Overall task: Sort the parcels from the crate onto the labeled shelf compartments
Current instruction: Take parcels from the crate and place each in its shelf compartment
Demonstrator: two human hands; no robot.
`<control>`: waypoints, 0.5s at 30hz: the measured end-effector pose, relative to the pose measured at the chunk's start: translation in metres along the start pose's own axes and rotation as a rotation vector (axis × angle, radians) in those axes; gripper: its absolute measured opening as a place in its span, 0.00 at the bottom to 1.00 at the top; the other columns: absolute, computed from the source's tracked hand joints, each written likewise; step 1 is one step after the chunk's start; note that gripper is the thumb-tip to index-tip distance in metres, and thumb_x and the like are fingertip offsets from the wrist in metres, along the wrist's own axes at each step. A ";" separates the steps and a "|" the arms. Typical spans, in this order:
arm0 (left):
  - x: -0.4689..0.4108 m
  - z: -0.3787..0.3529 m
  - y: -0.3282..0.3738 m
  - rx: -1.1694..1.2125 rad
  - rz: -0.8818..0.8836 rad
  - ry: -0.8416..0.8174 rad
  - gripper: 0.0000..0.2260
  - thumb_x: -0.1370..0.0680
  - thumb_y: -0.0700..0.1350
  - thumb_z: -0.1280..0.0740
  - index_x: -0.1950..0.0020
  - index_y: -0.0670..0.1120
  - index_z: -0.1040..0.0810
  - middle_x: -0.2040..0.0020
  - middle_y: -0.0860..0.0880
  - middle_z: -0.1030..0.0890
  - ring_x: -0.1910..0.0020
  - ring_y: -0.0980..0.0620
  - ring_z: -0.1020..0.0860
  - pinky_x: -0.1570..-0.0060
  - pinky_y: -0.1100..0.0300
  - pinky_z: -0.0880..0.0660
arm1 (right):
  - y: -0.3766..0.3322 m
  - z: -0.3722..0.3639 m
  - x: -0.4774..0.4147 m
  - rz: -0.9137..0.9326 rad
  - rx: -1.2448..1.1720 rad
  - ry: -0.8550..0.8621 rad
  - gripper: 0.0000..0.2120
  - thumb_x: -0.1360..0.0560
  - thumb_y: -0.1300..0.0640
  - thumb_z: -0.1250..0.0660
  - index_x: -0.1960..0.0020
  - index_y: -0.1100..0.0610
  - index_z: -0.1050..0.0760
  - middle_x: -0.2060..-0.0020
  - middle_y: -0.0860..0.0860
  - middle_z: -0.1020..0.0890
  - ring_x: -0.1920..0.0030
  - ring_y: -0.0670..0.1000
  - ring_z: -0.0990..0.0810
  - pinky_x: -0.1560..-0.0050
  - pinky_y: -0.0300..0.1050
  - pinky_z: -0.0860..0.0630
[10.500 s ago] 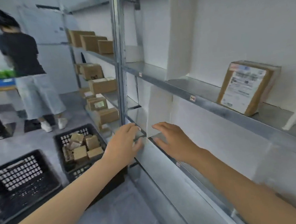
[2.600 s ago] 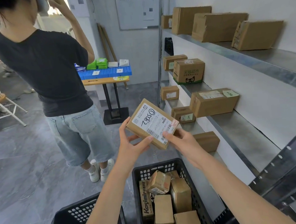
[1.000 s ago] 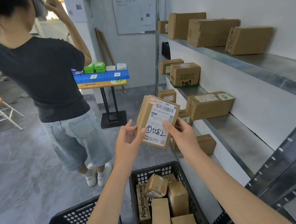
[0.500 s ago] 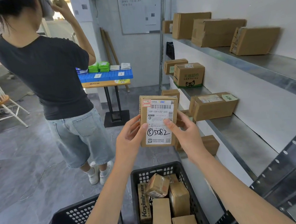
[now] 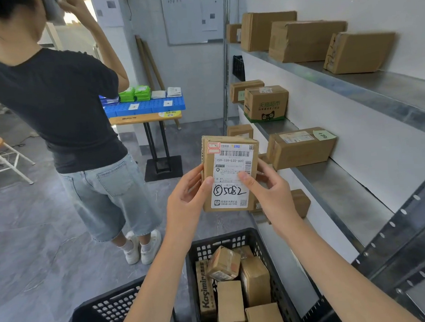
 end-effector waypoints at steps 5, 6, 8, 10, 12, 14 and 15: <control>0.005 -0.010 -0.012 -0.001 0.027 -0.023 0.17 0.22 0.44 0.31 0.33 0.48 0.23 0.40 0.56 0.18 0.42 0.66 0.22 0.50 0.73 0.25 | 0.014 0.009 0.009 -0.030 -0.021 0.024 0.25 0.28 0.45 0.26 0.32 0.45 0.25 0.39 0.45 0.18 0.38 0.46 0.21 0.42 0.53 0.19; 0.007 -0.013 -0.015 -0.004 0.034 -0.032 0.17 0.22 0.44 0.31 0.33 0.48 0.23 0.40 0.57 0.18 0.42 0.67 0.22 0.51 0.74 0.25 | 0.018 0.014 0.012 -0.041 -0.023 0.038 0.25 0.28 0.45 0.26 0.32 0.44 0.25 0.39 0.45 0.19 0.38 0.47 0.21 0.42 0.54 0.19; 0.011 -0.023 -0.022 -0.003 0.051 -0.058 0.17 0.21 0.43 0.31 0.33 0.48 0.23 0.40 0.56 0.18 0.42 0.68 0.22 0.52 0.74 0.25 | 0.024 0.026 0.019 -0.058 -0.016 0.077 0.24 0.28 0.46 0.26 0.33 0.43 0.25 0.38 0.45 0.19 0.38 0.46 0.20 0.42 0.54 0.19; 0.015 -0.036 -0.025 0.004 0.063 -0.092 0.16 0.21 0.43 0.31 0.33 0.47 0.23 0.39 0.56 0.18 0.42 0.67 0.22 0.52 0.74 0.25 | 0.028 0.039 0.026 -0.069 -0.003 0.109 0.25 0.28 0.43 0.26 0.33 0.42 0.25 0.38 0.44 0.19 0.38 0.47 0.21 0.41 0.56 0.20; 0.018 -0.049 -0.026 0.006 0.067 -0.121 0.16 0.21 0.43 0.31 0.33 0.47 0.23 0.40 0.57 0.18 0.43 0.68 0.22 0.53 0.75 0.25 | 0.028 0.052 0.034 -0.078 0.002 0.135 0.28 0.31 0.39 0.25 0.32 0.42 0.25 0.38 0.45 0.19 0.38 0.49 0.20 0.41 0.59 0.21; 0.023 -0.061 -0.023 0.010 0.063 -0.148 0.16 0.21 0.42 0.31 0.33 0.47 0.23 0.42 0.59 0.18 0.44 0.69 0.22 0.54 0.75 0.26 | 0.027 0.065 0.042 -0.083 0.007 0.165 0.28 0.31 0.39 0.25 0.33 0.42 0.25 0.39 0.46 0.19 0.38 0.49 0.20 0.41 0.58 0.20; 0.025 -0.067 -0.021 0.014 0.059 -0.163 0.16 0.21 0.42 0.31 0.33 0.46 0.23 0.43 0.60 0.18 0.45 0.70 0.22 0.55 0.76 0.26 | 0.024 0.072 0.045 -0.081 0.020 0.179 0.26 0.30 0.41 0.25 0.33 0.42 0.24 0.39 0.46 0.18 0.38 0.49 0.20 0.42 0.56 0.20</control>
Point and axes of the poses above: each hand's wrist, its own x-axis away from the middle knuckle, its own z-axis out of the back of the hand, y = z × x, the point moved 10 cm from there along -x, towards the middle knuckle
